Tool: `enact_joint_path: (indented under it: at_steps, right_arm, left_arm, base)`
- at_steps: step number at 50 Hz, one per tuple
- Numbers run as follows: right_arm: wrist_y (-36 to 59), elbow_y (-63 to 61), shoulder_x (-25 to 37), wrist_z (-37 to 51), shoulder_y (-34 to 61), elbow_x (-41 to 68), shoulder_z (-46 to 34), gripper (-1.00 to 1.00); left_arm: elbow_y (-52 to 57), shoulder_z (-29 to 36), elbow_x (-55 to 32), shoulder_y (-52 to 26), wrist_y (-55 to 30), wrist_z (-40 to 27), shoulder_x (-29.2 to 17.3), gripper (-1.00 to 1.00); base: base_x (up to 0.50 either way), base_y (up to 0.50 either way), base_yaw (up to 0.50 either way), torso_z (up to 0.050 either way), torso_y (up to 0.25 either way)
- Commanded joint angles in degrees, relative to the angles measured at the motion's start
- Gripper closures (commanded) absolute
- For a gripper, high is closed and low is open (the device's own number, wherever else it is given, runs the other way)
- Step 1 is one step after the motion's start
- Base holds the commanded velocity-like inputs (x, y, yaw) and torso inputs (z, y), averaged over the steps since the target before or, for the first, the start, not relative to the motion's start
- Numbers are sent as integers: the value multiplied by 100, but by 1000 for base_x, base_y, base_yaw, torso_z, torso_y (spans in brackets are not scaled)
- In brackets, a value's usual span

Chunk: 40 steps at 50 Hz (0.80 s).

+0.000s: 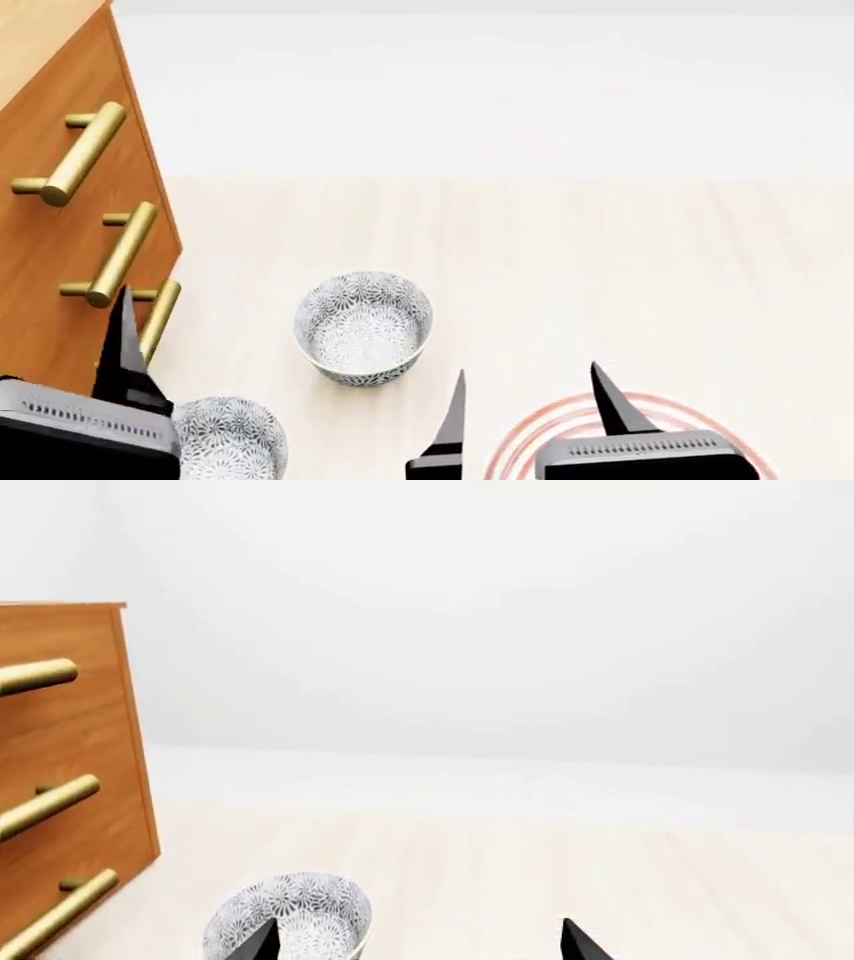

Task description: Open the top drawer of the cabinet.

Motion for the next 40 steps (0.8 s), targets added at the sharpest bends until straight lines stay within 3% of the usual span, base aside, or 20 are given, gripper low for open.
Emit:
enact_joint_path:
  at_steps: [1, 27, 40]
  right_arm:
    - [-56, 37, 32, 21, -6, -18, -56, -100]
    - [-89, 1, 100, 103, -27, 35, -75, -100]
    - [-130, 5, 141, 117, -45, 83, -59, -100]
  left_arm:
    - [-226, -66, 2378, 85, 989, 821, 122, -100]
    - [-574, 63, 2599, -493, 747, 939, 40, -100]
    - [-1710, 279, 2872, -1546, 653, 1020, -28, -100]
  base:
    - [0, 0, 0, 0, 0]
    - [0, 0, 0, 0, 0]
    - [0, 0, 0, 0, 0]
